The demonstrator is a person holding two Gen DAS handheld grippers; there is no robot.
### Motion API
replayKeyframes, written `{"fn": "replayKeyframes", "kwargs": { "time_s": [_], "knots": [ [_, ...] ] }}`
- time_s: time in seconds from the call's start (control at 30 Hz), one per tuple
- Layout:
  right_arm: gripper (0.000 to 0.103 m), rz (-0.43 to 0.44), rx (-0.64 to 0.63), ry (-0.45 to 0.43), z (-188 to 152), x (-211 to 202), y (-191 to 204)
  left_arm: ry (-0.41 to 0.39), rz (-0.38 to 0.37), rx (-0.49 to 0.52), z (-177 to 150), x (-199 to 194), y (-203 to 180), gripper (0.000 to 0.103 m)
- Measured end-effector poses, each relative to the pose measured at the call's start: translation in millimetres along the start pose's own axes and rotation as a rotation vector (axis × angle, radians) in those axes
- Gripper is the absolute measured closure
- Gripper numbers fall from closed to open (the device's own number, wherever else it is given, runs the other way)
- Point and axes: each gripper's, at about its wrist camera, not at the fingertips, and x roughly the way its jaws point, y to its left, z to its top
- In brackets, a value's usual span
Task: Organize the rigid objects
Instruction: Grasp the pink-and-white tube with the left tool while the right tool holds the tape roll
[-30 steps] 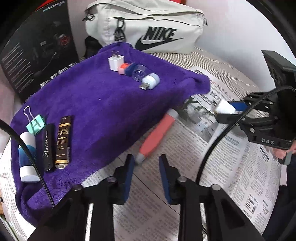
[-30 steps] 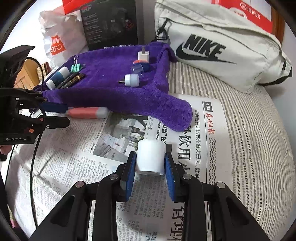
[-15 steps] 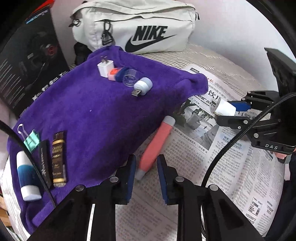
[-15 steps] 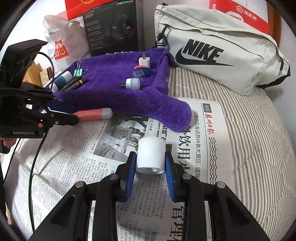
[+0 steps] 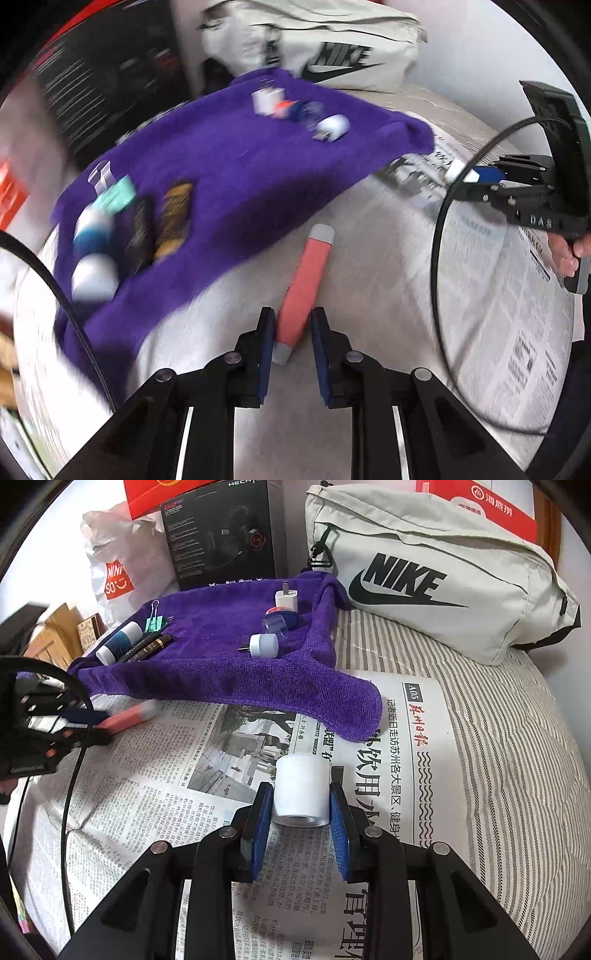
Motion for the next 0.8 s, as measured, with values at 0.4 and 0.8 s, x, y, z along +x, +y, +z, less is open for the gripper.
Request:
{"fn": "replayKeyframes", "kwargs": {
  "time_s": [0.4,0.8],
  "knots": [
    [0.074,0.028,-0.027,0.031,10,7,12,-0.015,0.012,-0.021,3,6,8,0.079],
    [0.074,0.031,-0.033,0.036,12,7,14,-0.011,0.023,-0.052,5,6,1,0.085]
  ]
}}
